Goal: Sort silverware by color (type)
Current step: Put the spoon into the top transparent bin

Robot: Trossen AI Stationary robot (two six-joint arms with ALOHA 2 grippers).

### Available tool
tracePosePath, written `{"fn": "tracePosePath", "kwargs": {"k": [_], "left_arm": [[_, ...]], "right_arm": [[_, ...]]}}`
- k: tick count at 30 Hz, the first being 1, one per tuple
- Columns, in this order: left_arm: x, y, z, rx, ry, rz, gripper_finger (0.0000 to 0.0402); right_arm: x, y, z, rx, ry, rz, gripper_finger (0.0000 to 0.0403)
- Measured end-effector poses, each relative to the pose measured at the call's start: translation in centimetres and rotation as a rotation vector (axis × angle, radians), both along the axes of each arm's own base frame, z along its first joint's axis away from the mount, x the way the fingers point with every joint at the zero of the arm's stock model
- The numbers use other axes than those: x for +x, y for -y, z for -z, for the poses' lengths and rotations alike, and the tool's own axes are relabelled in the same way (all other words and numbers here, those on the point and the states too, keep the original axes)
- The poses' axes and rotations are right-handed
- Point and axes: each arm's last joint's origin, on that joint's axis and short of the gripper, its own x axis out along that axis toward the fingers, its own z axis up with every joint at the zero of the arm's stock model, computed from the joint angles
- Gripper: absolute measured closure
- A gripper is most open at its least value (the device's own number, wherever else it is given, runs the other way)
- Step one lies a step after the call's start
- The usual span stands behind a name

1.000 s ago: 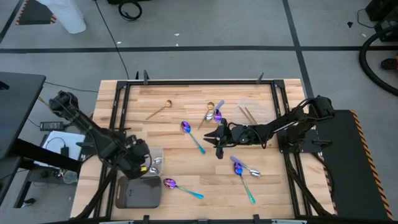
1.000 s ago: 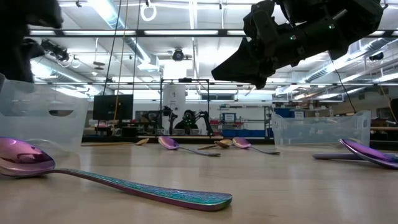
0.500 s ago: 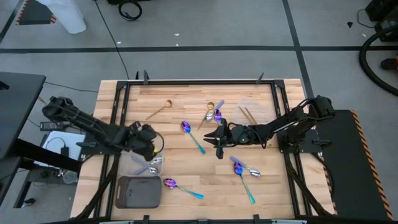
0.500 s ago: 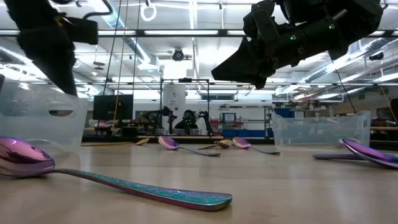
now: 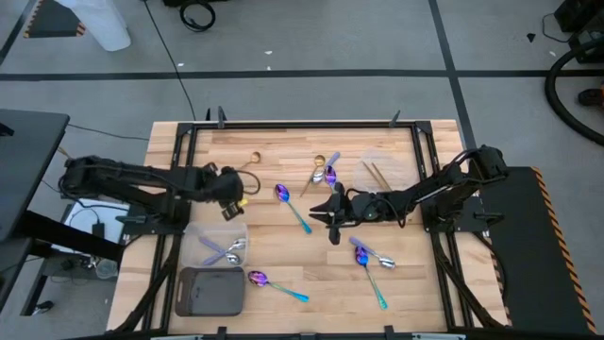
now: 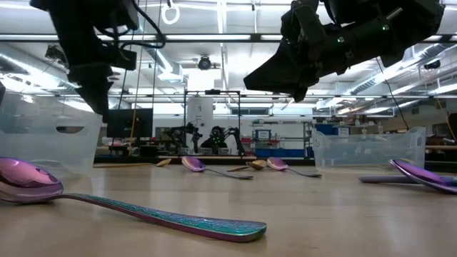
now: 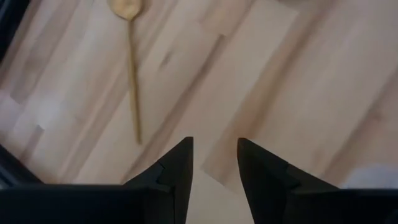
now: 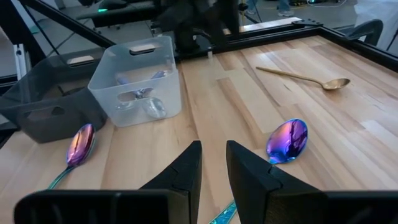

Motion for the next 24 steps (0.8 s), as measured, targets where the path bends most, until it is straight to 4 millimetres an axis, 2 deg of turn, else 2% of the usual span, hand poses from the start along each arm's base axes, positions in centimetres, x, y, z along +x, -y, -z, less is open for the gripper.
{"fn": "tracePosePath", "kwargs": {"k": [14,24], "left_arm": [[0.0,-6.6,-0.1,-0.083,0.077,-0.029,0.0267],[0.4,-10.1,1.6,-0.088,0.040,-0.045,0.0227]], "right_arm": [[-0.1,-0.5,0.0,-0.005,-0.001,-0.019,0.0318],[-0.1,-0.5,0.1,-0.007,-0.007,-0.020,0.0318]]}}
